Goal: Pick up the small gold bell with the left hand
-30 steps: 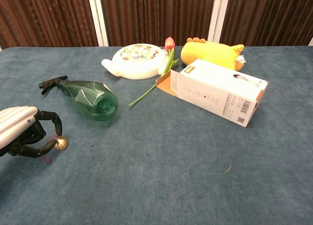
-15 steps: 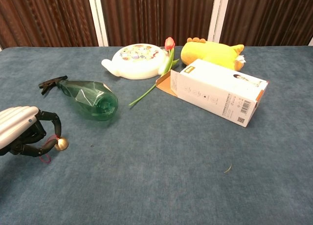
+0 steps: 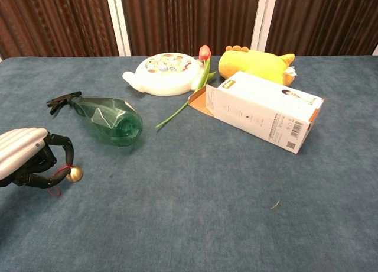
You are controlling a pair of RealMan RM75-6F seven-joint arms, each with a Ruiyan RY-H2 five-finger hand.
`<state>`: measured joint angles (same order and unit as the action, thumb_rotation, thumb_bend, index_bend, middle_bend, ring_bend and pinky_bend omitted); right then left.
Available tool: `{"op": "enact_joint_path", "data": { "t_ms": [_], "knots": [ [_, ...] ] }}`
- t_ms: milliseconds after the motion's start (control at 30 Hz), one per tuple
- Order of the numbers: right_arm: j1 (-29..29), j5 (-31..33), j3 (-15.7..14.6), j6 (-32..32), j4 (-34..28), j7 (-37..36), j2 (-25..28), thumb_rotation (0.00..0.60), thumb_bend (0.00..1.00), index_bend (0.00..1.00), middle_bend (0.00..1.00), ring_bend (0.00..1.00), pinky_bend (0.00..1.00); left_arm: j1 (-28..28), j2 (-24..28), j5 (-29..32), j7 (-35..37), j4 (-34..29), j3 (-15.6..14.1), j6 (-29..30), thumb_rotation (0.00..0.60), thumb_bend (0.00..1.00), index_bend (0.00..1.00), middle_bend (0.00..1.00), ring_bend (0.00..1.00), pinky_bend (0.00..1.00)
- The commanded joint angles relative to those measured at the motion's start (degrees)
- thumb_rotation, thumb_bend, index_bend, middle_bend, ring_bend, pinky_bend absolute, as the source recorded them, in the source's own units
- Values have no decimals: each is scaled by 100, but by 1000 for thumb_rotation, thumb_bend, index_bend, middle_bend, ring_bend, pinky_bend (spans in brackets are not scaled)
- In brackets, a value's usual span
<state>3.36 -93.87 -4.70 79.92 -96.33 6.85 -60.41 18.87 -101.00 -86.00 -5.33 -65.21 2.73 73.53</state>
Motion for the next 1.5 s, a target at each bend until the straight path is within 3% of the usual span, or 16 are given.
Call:
{"op": "enact_joint_path", "data": {
  "t_ms": [33,600,900,1067,1267,1433,1500],
  "knots": [
    [0,0,0,1,-2,-1,1,600,236,0,0,0,0,4,-2,9,1,9,-4,-3,600,419,584,1000,1000,1000],
    [5,22,6,-17,-5,22,-7,600,236,0,0,0,0,33,-3,-65,138,25,-17,150,600,458,708,1000,1000,1000],
    [2,22,3,-17,-11,46,-16,600,236,0,0,0,0,-5,99,-126,280,-83,-4,351,600,470,722,1000,1000,1000],
    [0,24,6,-12,-5,54,-23,600,236,0,0,0,0,-145,380,-401,302,-547,-254,610,600,467,717,1000,1000,1000],
    [12,27,-2,-45,-24,76,-24,600,236,0,0,0,0,-37,578,34,331,-692,219,478,600,464,714,1000,1000,1000],
    [6,35,-3,-45,-12,96,-43,600,236,0,0,0,0,-108,655,-127,310,-821,11,532,600,465,713,1000,1000,1000],
    [15,37,-9,-72,-24,115,-48,600,236,0,0,0,0,-80,605,-108,274,-749,59,528,600,464,713,1000,1000,1000]
  ]
}}
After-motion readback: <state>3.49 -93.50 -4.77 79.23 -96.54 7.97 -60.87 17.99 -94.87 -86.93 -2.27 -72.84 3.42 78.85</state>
